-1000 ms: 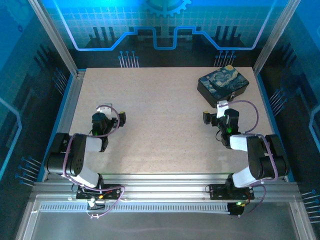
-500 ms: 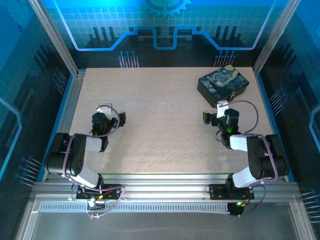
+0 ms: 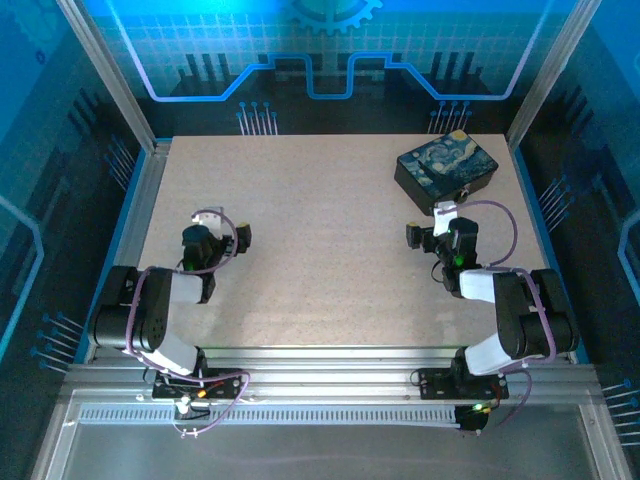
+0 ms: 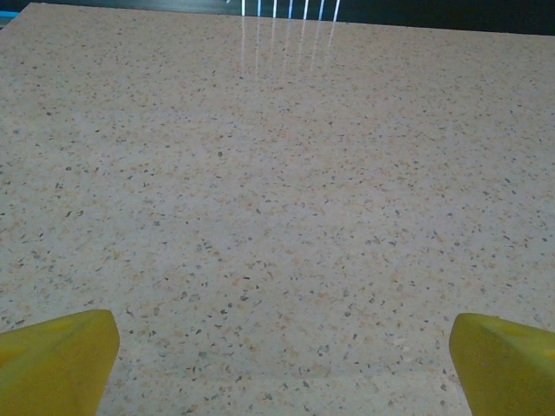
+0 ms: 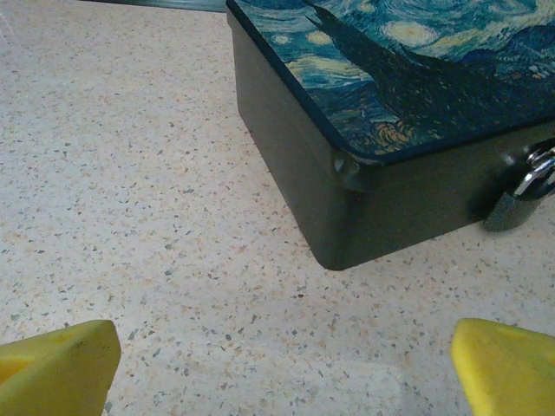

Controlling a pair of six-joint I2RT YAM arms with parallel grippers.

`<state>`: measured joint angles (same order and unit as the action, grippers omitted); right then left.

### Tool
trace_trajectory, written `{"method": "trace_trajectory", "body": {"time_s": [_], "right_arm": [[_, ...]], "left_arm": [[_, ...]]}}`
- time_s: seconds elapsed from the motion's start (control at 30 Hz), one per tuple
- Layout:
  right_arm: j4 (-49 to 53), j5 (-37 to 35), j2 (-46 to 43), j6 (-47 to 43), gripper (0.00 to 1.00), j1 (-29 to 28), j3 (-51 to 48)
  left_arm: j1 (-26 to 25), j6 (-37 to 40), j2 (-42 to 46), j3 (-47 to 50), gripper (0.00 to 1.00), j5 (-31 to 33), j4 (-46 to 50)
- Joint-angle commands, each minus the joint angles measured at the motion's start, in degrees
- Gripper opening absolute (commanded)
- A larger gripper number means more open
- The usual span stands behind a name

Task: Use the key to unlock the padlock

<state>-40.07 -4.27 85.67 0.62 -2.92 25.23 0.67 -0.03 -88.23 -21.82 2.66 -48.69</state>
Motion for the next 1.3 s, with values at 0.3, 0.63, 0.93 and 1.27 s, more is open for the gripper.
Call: {"method": "trace_trajectory", "body": {"time_s": [0.3, 0.63, 0.93, 1.27], "right_arm": [[30.2, 9.4, -3.6, 9.8, 0.94, 14.0, 21.1], [39.5, 20.0, 14.5, 16.6, 0.88, 22.7, 42.0], [41.2, 23.8, 25.9, 24.2, 0.86, 23.8, 52.4], [43.2, 24.8, 33.7, 27.9, 0.87, 23.4, 59.8]], "left_arm": [[0.7, -10.2, 7.7, -19.5, 0.99, 10.7, 30.7], [-1.0, -18.3, 0.5, -37.1, 0.94, 6.7, 57.2], [-7.2, -17.9, 0.2, -40.0, 0.94, 5.6, 61.9], [-9.6, -16.8, -0.4, -40.4, 0.94, 5.9, 63.6]]}}
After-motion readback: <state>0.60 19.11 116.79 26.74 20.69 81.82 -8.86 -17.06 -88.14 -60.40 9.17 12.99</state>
